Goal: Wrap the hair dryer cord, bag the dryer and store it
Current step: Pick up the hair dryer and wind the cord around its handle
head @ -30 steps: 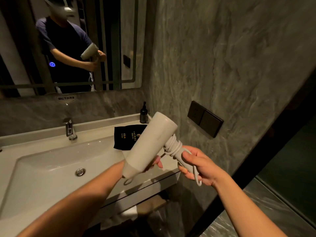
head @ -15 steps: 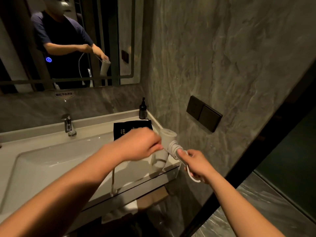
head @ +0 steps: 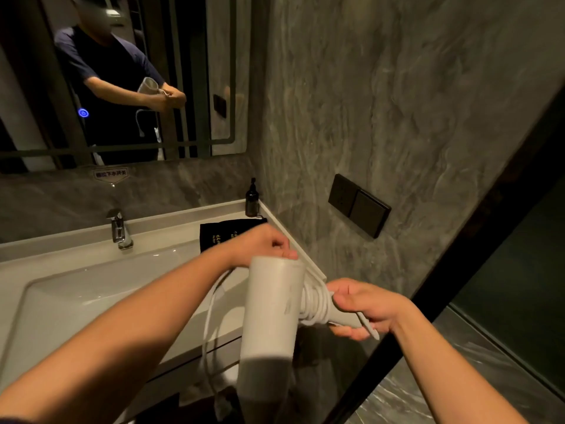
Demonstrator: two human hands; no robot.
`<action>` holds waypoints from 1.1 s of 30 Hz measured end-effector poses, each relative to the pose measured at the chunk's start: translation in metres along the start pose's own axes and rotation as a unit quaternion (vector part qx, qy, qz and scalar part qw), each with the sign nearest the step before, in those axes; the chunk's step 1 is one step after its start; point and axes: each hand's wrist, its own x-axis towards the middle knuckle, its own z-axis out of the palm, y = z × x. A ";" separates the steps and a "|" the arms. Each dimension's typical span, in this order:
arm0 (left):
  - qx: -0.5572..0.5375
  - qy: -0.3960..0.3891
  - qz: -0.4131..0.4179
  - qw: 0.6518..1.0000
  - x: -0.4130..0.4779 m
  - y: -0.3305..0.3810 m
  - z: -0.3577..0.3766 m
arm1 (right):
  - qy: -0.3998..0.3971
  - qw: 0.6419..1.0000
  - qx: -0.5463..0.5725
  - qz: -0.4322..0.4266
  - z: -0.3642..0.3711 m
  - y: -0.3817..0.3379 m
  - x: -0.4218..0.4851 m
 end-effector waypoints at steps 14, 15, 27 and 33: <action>0.090 0.021 -0.065 0.994 -0.069 -0.038 0.077 | 0.589 0.803 0.023 -0.090 -0.030 0.025 0.021; 0.138 0.013 -0.050 0.989 -0.069 -0.035 0.070 | 0.617 0.784 -0.003 -0.071 -0.034 0.028 0.022; 0.381 0.073 0.072 0.919 -0.016 0.064 -0.033 | 0.409 0.865 -0.243 0.158 -0.010 0.042 0.025; 0.228 0.061 0.011 0.972 0.009 0.049 -0.034 | 0.185 0.950 -0.198 0.153 0.007 0.015 0.010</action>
